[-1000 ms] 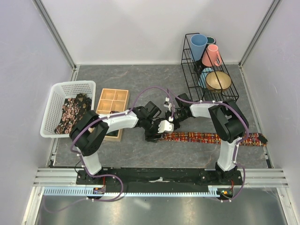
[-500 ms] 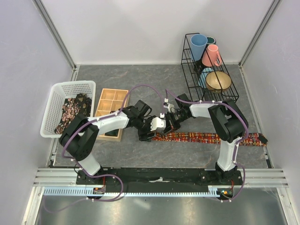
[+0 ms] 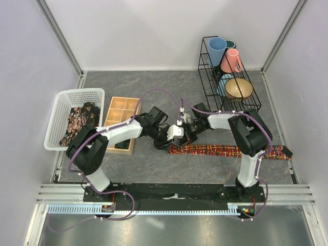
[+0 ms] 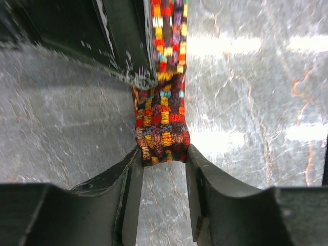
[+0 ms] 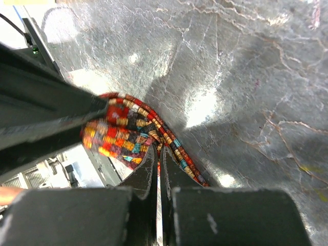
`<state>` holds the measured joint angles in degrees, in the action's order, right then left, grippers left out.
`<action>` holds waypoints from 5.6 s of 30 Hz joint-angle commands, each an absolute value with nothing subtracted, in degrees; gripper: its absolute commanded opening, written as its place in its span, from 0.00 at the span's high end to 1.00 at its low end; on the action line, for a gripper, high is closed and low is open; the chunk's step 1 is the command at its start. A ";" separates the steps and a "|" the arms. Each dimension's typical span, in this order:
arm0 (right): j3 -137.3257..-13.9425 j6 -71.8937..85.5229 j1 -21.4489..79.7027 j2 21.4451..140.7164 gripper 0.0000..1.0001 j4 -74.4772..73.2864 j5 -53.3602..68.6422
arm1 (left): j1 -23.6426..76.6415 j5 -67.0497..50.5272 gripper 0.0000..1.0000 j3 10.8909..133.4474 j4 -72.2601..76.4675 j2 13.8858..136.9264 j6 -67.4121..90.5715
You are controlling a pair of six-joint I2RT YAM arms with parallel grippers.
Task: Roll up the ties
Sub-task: Roll the tie at the center of the board.
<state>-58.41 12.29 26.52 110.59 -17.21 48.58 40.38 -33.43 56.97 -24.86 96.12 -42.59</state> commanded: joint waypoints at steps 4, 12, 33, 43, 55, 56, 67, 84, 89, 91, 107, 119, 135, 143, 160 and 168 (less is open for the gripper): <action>-56.34 11.07 26.89 110.39 1.00 -14.86 41.48 | 43.41 -36.92 0.57 61.96 -24.00 96.50 -36.48; -55.99 11.95 26.81 110.04 1.00 -14.06 42.10 | 47.98 -31.12 0.56 64.34 -22.50 101.85 -33.22; -60.11 13.01 25.75 103.27 0.82 -20.30 47.55 | 48.87 -21.53 0.64 62.14 -26.63 105.47 -34.01; -59.94 14.85 24.96 102.92 0.78 -23.03 51.06 | 48.34 -21.71 0.64 62.23 -27.16 105.73 -34.10; -54.50 17.31 24.87 104.85 0.70 -14.51 54.49 | 48.34 -22.24 0.64 62.67 -27.16 105.64 -33.93; -54.14 17.66 24.87 104.77 0.71 -13.72 55.01 | 48.34 -22.41 0.64 62.75 -27.07 105.64 -34.01; -49.84 17.75 24.79 103.80 0.69 -6.07 54.85 | 48.25 -23.11 0.64 63.63 -27.60 106.17 -33.75; -50.45 18.28 24.87 104.94 1.00 -5.18 55.20 | 48.08 -23.55 0.54 64.51 -27.77 106.44 -33.13; -50.71 17.76 24.43 104.77 1.00 -6.41 53.53 | 46.50 -23.12 0.24 61.80 -25.32 102.49 -33.39; -50.89 17.49 24.35 104.68 1.00 -6.85 53.44 | 45.80 -22.33 0.17 60.13 -23.39 99.24 -34.63; -52.29 16.35 24.26 104.68 1.00 -7.73 53.00 | 47.81 -23.64 0.14 61.17 -16.61 101.51 -41.04; -52.12 16.35 24.08 103.71 1.00 -7.73 53.26 | 50.01 -24.52 0.61 59.77 -19.86 102.57 -41.75; -52.38 16.61 24.00 103.36 1.00 -7.65 53.88 | 50.80 -24.44 0.35 64.24 -19.51 105.47 -40.08; -52.56 16.79 23.99 101.95 1.00 -8.00 53.36 | 49.40 -20.04 0.64 59.51 -23.99 101.18 -39.72; -54.05 8.36 25.49 106.08 1.00 -15.03 45.18 | 49.13 -19.60 0.44 58.89 -24.61 102.66 -38.23; -52.56 5.80 26.01 106.08 1.00 -15.29 42.19 | 45.36 -24.33 0.35 56.96 -21.98 97.39 -35.95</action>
<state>-52.62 9.30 25.65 105.32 -14.72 46.06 48.25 -21.32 58.48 -21.02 100.77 -38.57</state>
